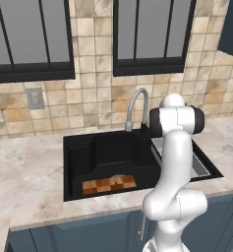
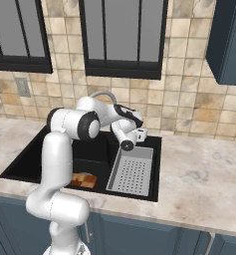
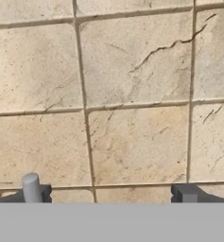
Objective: Turn on the sink faucet with hot water and rinse the cutting board for ten seconds, then turn off the faucet. Push the cutting board to reach the water if necessary.
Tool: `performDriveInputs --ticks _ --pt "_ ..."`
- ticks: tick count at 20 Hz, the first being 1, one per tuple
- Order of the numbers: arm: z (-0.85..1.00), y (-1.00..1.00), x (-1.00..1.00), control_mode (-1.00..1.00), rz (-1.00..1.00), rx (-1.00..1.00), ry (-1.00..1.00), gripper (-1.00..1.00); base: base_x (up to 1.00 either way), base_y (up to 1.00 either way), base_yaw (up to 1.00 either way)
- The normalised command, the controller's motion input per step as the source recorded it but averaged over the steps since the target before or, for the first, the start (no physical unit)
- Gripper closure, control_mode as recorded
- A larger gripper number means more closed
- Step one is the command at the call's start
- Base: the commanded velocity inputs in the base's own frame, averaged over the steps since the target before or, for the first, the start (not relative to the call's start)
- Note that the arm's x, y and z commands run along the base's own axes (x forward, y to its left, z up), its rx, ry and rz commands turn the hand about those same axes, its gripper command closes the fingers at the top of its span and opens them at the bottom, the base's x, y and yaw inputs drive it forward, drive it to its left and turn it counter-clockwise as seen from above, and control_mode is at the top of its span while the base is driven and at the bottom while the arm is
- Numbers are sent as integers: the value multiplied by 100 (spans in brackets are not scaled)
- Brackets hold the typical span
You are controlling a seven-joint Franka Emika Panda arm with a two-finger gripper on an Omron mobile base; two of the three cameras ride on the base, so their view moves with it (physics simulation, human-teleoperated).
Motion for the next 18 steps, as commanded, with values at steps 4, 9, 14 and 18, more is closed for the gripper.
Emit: performDriveInputs --ticks 4,9,14,18 --pt "-12 -60 -61 -100 0 0 0 -100 0 0 0" --pt "-16 -57 -68 -100 0 0 0 -100 0 0 0" --pt "-17 -67 -60 -100 0 0 0 -100 0 0 0" --pt "-14 -79 -49 -100 1 0 0 -100 0 0 0"
